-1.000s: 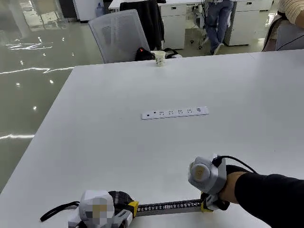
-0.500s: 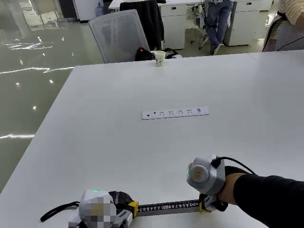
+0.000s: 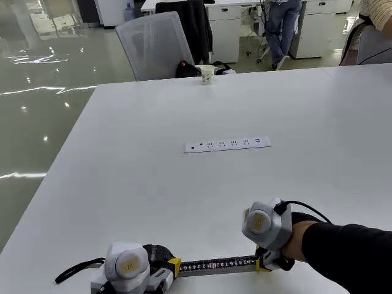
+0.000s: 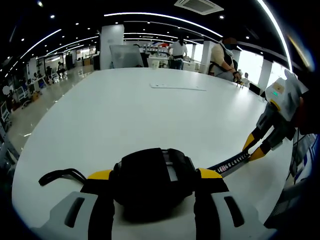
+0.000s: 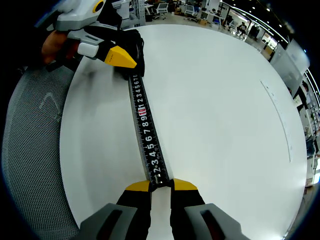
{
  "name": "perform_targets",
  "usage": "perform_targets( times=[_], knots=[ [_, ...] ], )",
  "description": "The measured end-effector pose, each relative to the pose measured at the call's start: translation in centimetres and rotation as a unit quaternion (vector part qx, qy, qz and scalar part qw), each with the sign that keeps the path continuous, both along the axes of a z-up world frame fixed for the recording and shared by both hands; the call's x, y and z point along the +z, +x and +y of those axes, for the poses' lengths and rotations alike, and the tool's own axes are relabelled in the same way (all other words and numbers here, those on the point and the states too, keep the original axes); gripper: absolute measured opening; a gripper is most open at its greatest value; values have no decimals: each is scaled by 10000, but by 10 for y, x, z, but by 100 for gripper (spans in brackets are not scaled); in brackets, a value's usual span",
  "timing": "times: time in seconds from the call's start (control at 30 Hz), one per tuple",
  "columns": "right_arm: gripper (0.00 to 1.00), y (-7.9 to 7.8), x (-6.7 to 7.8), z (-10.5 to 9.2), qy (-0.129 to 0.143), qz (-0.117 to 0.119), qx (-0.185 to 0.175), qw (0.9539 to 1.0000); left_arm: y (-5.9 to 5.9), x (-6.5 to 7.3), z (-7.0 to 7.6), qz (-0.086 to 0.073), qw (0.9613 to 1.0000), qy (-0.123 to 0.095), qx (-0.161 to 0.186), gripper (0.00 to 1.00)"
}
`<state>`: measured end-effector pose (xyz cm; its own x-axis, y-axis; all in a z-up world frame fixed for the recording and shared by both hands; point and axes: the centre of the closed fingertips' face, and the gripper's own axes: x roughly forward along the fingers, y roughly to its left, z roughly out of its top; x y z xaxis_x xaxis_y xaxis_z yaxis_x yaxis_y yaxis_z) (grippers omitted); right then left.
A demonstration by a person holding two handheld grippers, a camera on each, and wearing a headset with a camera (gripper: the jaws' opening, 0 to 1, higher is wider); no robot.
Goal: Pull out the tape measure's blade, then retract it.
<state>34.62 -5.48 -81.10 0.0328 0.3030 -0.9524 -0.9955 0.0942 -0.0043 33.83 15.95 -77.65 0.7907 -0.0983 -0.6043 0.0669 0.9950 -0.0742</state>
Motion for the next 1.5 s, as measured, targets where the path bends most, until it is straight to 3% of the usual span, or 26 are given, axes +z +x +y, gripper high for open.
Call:
perform_targets(
  times=[0.33,1.5],
  knots=[
    [11,0,0,4,50,13,-20,10000,0,-1,1,120,9999,-62,20,59],
    [11,-2,0,18,164,9,124,9998,-2,1,1,203,9993,-314,-9,59]
  ],
)
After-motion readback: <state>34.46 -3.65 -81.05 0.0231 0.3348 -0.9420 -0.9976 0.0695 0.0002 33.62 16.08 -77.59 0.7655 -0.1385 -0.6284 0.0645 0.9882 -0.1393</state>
